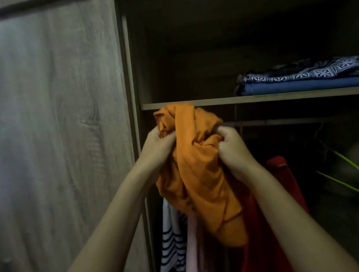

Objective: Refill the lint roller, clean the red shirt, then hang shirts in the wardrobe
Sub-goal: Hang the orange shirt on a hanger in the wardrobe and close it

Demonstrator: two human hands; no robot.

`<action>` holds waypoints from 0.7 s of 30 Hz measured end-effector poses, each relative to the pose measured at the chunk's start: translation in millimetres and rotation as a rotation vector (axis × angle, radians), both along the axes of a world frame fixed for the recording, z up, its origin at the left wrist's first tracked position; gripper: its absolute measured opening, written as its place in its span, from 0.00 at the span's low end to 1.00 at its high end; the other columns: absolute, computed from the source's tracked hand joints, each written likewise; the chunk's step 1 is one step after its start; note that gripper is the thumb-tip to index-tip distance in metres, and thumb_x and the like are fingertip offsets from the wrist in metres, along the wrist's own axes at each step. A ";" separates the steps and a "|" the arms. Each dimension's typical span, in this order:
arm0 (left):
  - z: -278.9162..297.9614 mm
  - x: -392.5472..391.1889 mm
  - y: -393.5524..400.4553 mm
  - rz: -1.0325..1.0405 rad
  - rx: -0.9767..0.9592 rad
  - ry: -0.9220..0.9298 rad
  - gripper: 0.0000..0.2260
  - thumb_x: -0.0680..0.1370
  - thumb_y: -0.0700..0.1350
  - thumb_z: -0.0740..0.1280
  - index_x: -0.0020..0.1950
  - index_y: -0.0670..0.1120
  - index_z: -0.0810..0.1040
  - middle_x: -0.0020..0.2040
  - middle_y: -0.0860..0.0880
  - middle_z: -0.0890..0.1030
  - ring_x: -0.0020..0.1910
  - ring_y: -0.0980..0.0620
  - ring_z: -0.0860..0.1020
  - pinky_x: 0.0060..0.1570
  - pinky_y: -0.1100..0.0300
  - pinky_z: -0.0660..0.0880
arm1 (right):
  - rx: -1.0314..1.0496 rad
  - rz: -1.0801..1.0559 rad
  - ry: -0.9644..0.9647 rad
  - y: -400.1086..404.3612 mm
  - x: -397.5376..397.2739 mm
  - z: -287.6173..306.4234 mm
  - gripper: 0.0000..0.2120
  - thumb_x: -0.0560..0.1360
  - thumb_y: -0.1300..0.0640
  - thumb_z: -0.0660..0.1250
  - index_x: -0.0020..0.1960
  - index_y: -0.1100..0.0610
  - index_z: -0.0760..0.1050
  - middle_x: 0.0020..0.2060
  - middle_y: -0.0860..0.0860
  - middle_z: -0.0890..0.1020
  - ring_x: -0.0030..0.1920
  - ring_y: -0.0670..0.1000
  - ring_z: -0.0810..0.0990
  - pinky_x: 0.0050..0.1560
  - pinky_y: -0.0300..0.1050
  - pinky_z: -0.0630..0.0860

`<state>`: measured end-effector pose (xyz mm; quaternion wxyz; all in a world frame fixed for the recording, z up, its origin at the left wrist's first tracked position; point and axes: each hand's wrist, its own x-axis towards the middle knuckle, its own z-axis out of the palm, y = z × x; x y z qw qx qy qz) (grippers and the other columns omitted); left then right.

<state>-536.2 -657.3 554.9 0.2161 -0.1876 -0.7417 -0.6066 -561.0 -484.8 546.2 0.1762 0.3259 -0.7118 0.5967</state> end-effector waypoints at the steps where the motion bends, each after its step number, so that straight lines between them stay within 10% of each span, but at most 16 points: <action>1: -1.8 1.6 1.1 0.006 0.005 0.022 0.07 0.77 0.50 0.67 0.50 0.48 0.76 0.41 0.53 0.82 0.40 0.57 0.81 0.48 0.56 0.74 | -0.095 0.098 -0.144 1.1 -4.9 -6.8 0.13 0.76 0.68 0.61 0.47 0.54 0.79 0.34 0.46 0.84 0.36 0.45 0.81 0.37 0.35 0.78; 6: -30.0 8.4 5.9 0.024 -0.184 -0.007 0.10 0.75 0.50 0.70 0.54 0.52 0.75 0.49 0.52 0.80 0.45 0.57 0.81 0.49 0.60 0.74 | -0.065 0.356 -0.495 24.3 0.9 -45.8 0.24 0.74 0.35 0.61 0.66 0.44 0.72 0.60 0.48 0.81 0.58 0.50 0.81 0.59 0.47 0.77; 9: -42.7 16.5 6.6 -0.106 -0.390 -0.165 0.25 0.71 0.50 0.74 0.65 0.58 0.70 0.56 0.54 0.77 0.53 0.56 0.78 0.50 0.61 0.75 | 0.195 0.122 -0.414 42.1 -0.5 -72.5 0.34 0.66 0.45 0.76 0.69 0.37 0.67 0.61 0.45 0.78 0.59 0.49 0.78 0.60 0.48 0.76; 14: -7.4 19.4 -33.5 -0.119 -0.210 -0.185 0.27 0.68 0.48 0.74 0.64 0.65 0.72 0.63 0.48 0.73 0.59 0.44 0.77 0.52 0.52 0.77 | 0.148 0.208 -0.435 81.3 -6.6 -68.8 0.19 0.69 0.68 0.67 0.57 0.52 0.78 0.46 0.51 0.83 0.48 0.51 0.82 0.45 0.39 0.79; 18: -1.7 22.9 -30.3 -0.175 -0.233 -0.053 0.17 0.78 0.41 0.64 0.63 0.59 0.74 0.62 0.47 0.74 0.56 0.46 0.78 0.50 0.55 0.77 | 0.130 0.230 -0.545 95.0 -13.4 -86.9 0.15 0.67 0.57 0.64 0.53 0.58 0.78 0.55 0.53 0.83 0.57 0.57 0.80 0.58 0.50 0.73; 21: 0.3 26.0 4.5 -0.235 -0.372 0.019 0.13 0.80 0.39 0.59 0.63 0.51 0.74 0.57 0.51 0.78 0.54 0.55 0.80 0.50 0.61 0.78 | 0.145 0.283 -0.519 76.6 -7.0 -86.7 0.21 0.70 0.46 0.70 0.63 0.43 0.74 0.64 0.47 0.79 0.63 0.49 0.78 0.66 0.52 0.72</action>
